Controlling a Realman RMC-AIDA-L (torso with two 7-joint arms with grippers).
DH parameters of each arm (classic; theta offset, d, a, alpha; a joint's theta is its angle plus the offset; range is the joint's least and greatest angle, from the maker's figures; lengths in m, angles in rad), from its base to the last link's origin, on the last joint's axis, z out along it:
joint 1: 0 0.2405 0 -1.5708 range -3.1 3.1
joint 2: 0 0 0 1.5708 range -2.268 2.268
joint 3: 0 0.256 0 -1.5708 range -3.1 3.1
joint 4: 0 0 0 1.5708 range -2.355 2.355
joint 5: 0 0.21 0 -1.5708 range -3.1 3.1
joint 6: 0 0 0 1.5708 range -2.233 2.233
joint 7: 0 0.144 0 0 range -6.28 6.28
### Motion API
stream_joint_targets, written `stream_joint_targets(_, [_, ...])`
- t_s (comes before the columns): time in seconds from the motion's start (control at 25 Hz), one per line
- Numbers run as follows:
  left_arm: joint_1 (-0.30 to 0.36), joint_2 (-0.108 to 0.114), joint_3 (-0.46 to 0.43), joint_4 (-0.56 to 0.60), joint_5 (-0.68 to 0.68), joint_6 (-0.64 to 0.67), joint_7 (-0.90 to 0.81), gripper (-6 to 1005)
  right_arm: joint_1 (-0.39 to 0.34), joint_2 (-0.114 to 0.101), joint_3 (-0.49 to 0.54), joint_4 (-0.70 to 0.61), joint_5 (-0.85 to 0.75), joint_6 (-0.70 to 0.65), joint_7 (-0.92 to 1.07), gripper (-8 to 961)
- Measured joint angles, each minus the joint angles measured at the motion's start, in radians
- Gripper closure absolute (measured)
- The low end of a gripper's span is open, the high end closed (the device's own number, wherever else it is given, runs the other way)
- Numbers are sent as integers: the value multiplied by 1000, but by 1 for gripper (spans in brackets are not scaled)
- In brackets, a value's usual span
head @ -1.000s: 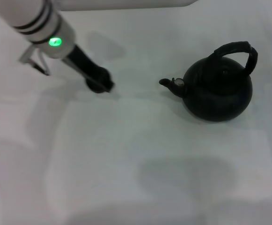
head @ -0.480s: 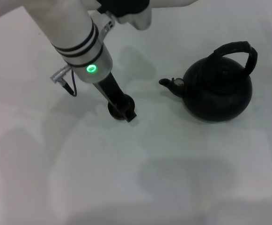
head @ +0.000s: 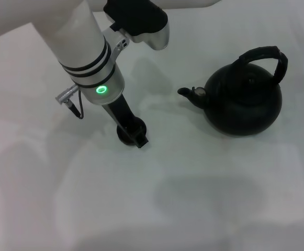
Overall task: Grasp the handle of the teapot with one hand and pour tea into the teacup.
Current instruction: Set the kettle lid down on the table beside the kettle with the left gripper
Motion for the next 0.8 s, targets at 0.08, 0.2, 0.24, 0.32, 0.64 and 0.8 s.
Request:
stream_joint_targets(0.08, [-5,0,2,-18,4,-1,1,301,0,0,0,0,0,0,0,97])
stream_joint_targets(0.2, [-17,0,4,-46,4,-2,0,300,0,0,0,0,0,0,0,98])
stream_joint_targets(0.24, [-20,0,4,-52,3,-3,-1,300,0,0,1,0,0,1,0,98])
stream_joint_targets(0.32, [-20,0,0,-52,2,-3,-3,300,0,0,2,0,0,1,0,98])
stream_joint_targets(0.64, [-23,0,9,-58,12,-11,-23,301,2,0,5,0,0,2,0,98])
stream_joint_targets(0.8, [-24,0,17,-54,17,-11,-37,301,2,0,6,0,0,2,0,99])
